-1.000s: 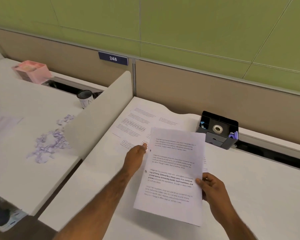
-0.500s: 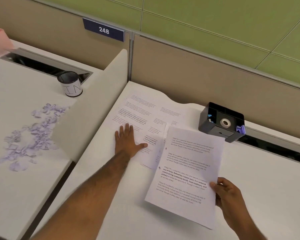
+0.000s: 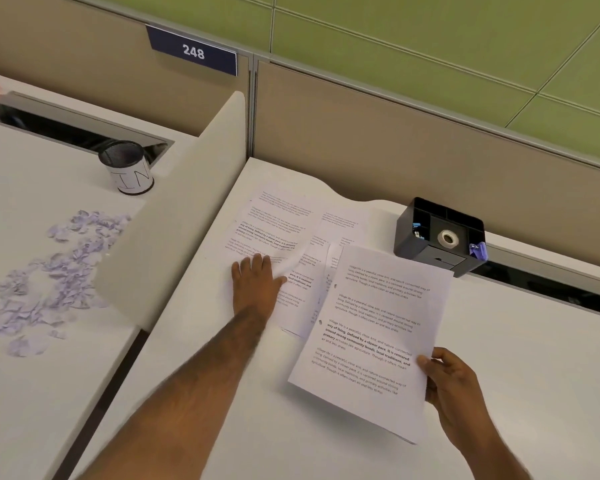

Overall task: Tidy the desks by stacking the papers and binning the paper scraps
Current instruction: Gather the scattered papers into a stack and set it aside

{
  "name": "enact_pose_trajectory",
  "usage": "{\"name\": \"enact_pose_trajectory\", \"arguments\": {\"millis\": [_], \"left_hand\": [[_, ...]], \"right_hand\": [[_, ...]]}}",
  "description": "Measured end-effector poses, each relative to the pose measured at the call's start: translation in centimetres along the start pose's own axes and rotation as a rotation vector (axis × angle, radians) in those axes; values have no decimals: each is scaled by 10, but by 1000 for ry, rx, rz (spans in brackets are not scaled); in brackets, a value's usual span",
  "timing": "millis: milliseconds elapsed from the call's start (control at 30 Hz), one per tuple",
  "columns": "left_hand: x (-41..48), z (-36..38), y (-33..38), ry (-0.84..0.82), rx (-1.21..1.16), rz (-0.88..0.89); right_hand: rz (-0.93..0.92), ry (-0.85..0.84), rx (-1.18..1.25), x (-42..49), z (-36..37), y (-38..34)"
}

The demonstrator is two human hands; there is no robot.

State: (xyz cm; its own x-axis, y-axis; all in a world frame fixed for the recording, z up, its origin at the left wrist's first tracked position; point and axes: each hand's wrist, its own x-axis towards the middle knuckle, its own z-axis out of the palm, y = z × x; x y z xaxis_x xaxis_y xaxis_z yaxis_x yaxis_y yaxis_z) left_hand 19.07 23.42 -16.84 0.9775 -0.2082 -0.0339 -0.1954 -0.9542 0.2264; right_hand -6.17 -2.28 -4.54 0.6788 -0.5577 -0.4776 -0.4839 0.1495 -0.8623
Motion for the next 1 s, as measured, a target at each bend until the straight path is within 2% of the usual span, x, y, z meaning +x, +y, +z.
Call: {"name": "enact_pose_trajectory", "arguments": {"millis": [200,300,400,467,533,733,1000], "left_hand": [[-47,0,22,-47,-30,93],[-72,2,23,30,-57,143],[-67,0,8,75,-77,-80],[-52,-7,-3,-20,-86,-270],[-35,-14,-10,-86,-90,-370],[-14,-21,7,-185,17,-333],[-19,-22,22,-162,51,-307]], "right_hand": [[-8,24,31,1,-6,2],[-10,41,39,1,-9,4],[-4,40,44,-1,-10,7],[-2,36,40,-3,-11,9],[-2,33,41,-4,-10,9],[-5,18,39,-3,-3,6],[-5,1,39,-5,0,4]]}}
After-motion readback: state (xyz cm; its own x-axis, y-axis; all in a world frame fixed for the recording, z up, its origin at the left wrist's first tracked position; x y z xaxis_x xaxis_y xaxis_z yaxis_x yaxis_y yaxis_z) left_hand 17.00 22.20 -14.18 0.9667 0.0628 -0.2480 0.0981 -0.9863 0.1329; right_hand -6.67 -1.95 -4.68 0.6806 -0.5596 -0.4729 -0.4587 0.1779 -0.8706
